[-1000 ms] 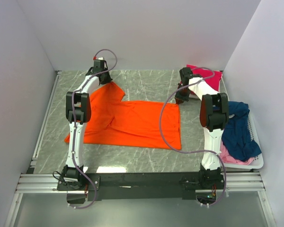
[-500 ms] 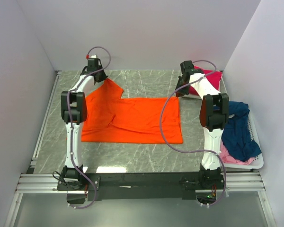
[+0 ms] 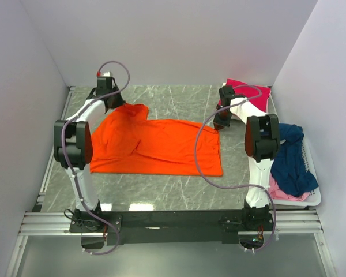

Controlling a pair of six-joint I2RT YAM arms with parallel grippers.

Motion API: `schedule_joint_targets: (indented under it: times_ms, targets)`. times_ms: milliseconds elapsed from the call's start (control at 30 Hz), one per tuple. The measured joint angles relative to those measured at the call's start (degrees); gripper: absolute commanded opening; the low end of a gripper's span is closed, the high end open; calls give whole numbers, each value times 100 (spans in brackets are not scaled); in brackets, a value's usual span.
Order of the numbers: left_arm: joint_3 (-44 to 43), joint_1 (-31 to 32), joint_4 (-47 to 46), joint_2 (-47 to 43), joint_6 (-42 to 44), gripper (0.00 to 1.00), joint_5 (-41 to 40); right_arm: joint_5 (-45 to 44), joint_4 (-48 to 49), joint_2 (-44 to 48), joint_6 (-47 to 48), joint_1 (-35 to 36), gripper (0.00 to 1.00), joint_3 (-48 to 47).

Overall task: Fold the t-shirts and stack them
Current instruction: Fold the tshirt

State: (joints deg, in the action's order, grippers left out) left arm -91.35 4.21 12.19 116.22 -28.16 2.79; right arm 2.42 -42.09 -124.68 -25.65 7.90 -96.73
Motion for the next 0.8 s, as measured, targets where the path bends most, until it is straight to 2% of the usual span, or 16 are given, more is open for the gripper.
schedule_joint_targets:
  times_ms: [200,433,800]
  targets:
    - [1172,0,-11,-643,4,0,15,-2,245,494,-2,35,0,658]
    - [2295,0,151,-1781,9,0,-87,-2,442,973,2,59,0,1340]
    - [3134,0,481,-3322,-24,0,-610,-59,562,1515,2,175,0,1888]
